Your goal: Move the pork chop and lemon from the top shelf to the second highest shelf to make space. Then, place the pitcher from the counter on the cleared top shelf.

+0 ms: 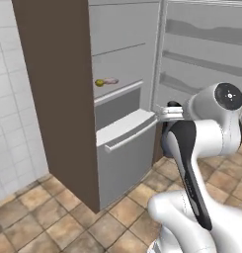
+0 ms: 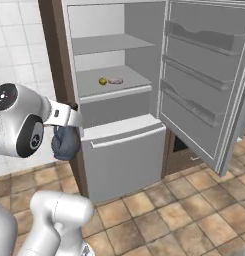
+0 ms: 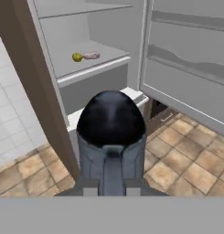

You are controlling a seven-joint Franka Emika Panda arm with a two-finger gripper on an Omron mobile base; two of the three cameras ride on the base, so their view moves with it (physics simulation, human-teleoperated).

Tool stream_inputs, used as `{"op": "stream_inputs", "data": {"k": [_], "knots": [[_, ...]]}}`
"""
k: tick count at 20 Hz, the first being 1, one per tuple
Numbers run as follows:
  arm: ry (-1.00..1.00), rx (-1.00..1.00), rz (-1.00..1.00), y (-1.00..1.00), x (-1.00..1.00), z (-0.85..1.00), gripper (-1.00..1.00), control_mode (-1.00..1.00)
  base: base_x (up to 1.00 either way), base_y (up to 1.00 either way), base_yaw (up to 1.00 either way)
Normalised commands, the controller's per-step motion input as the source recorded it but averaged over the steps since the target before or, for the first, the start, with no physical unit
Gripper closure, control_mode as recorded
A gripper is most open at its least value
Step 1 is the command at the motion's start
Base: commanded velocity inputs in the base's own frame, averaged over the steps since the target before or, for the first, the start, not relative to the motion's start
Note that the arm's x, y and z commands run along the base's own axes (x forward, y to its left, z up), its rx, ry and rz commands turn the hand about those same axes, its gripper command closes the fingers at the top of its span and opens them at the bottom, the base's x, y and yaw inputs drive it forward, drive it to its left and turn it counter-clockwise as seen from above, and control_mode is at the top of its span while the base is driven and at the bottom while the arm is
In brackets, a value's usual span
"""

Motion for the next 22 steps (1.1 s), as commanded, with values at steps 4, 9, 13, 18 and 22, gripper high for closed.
{"op": "stream_inputs", "data": {"k": [4, 9, 13, 18, 22], "knots": [[0.00, 0.00, 0.00, 0.00, 0.00, 0.00, 1.00, 1.00, 0.86, -0.33, -0.21], [0.00, 0.00, 0.00, 0.00, 0.00, 0.00, 1.00, 1.00, 0.84, -0.12, -0.09], [0.00, 0.00, 0.00, 0.00, 0.00, 0.00, 1.00, 1.00, 0.80, -0.01, 0.03], [0.00, 0.00, 0.00, 0.00, 0.00, 0.00, 1.00, 1.00, 0.71, -0.21, 0.24], [0.00, 0.00, 0.00, 0.00, 0.00, 0.00, 1.00, 1.00, 0.64, -0.37, 0.33]]}}
